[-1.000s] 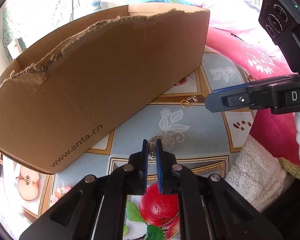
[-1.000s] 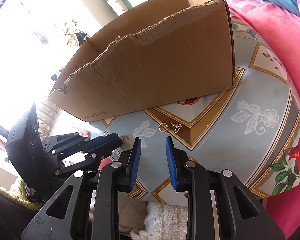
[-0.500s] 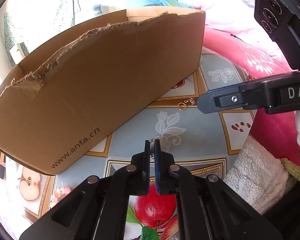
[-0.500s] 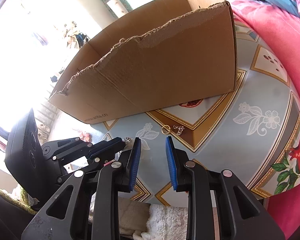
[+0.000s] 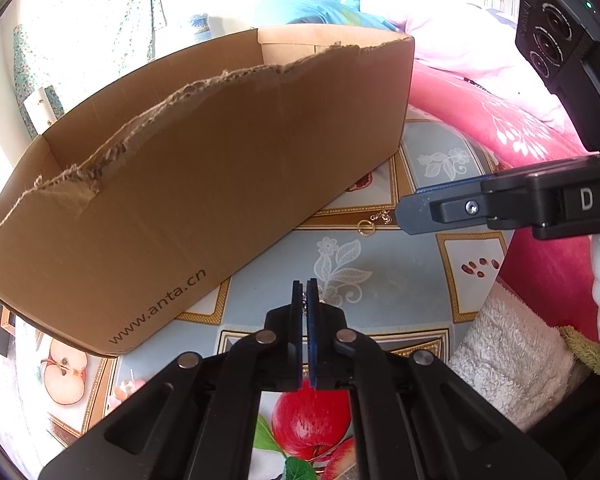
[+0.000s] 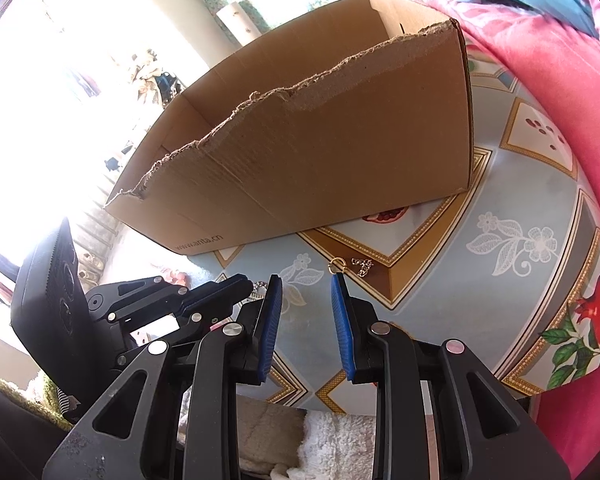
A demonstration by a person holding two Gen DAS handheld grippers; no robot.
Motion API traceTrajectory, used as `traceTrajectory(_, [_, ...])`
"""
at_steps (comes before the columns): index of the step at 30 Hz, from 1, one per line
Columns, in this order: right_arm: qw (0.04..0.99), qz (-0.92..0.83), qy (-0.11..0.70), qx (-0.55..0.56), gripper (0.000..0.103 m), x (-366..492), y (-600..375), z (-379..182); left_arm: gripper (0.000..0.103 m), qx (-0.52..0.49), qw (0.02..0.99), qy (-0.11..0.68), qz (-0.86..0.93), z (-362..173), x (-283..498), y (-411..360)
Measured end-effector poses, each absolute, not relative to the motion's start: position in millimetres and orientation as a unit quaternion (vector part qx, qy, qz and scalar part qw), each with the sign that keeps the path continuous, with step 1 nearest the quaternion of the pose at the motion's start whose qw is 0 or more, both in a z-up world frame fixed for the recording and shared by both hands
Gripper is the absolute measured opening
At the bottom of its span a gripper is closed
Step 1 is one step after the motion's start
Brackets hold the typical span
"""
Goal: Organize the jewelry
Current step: 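Lift the chain charm with the left tool toward the box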
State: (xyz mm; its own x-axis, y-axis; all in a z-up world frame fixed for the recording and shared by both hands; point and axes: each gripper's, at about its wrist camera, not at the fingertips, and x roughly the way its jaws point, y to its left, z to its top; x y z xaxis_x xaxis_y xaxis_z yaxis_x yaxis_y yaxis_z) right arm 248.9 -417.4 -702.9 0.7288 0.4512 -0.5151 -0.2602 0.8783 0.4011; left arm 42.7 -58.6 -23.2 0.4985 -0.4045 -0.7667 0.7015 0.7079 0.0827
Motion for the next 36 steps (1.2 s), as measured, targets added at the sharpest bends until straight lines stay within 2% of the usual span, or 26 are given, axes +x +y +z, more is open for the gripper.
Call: traceTrajectory(36, [0.933, 0.206, 0.266, 0.125, 0.026, 223.0, -430.5, -701.6, 0.001, 0.198, 0.862, 0.368, -0.285, 0.7, 49.2, -68.0])
